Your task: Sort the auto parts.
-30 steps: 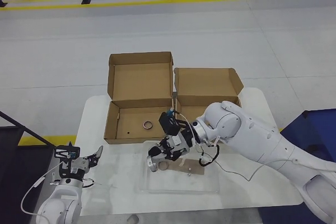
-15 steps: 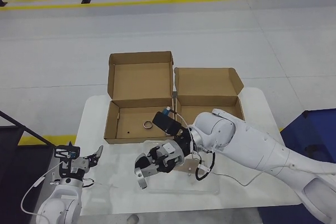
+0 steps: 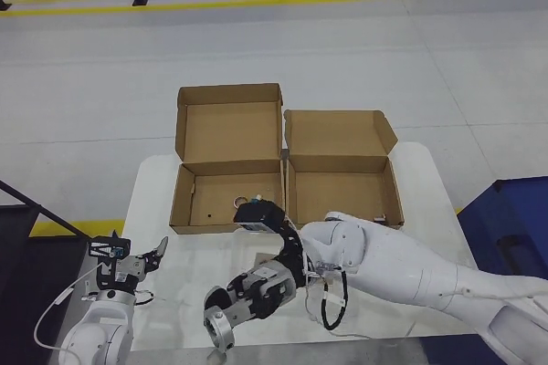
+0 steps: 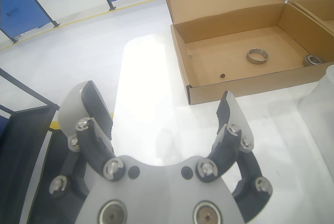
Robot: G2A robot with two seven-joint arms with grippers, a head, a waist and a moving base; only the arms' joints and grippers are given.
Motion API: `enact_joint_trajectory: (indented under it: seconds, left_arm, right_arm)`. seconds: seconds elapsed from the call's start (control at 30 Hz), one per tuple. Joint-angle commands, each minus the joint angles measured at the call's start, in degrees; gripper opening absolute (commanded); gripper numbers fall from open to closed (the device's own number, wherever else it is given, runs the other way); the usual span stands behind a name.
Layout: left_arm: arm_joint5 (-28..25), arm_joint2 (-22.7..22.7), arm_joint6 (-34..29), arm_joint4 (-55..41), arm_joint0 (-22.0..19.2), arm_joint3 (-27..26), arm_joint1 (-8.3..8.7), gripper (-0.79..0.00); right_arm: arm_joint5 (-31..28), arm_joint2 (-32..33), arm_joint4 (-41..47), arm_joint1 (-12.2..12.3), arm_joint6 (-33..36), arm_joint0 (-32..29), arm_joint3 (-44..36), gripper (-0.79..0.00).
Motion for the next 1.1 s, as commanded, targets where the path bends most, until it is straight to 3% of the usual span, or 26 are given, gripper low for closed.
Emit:
enact_joint_trajectory:
  seconds: [0.0, 0.13, 0.27, 0.47, 0.67, 0.8, 1.07]
  left_arm:
    - [0.0, 0.0, 0.0, 0.0, 0.0, 0.0, 0.0, 0.0]
    - [0.0, 0.0, 0.0, 0.0, 0.0, 0.0, 0.0, 0.0]
    - [0.0, 0.0, 0.0, 0.0, 0.0, 0.0, 0.0, 0.0]
    - [0.0, 0.0, 0.0, 0.0, 0.0, 0.0, 0.0, 0.0]
    - [0.0, 0.0, 0.0, 0.0, 0.0, 0.0, 0.0, 0.0]
    - [0.0, 0.0, 0.0, 0.0, 0.0, 0.0, 0.0, 0.0]
    - [0.0, 0.0, 0.0, 0.0, 0.0, 0.0, 0.0, 0.0]
  right_arm:
    - [6.5, 3.8, 11.7, -0.3, 6.5, -2.0, 0.1, -0.785]
    - [21.3, 15.4, 25.8, -1.9, 21.3, -10.0, 2.1, -0.785]
    - [30.9, 23.9, 27.0, -5.2, 30.9, -16.7, 5.8, -0.785]
    - [31.5, 25.3, 21.5, -9.8, 31.5, -20.7, 7.2, -0.785]
    - [31.5, 21.7, 21.6, -12.7, 31.5, -21.1, 7.9, -0.785]
    - [31.5, 21.6, 15.6, -13.5, 31.5, -19.2, 9.4, -0.785]
    - [33.0, 21.9, 16.7, -13.6, 29.6, -20.5, 7.4, -0.785]
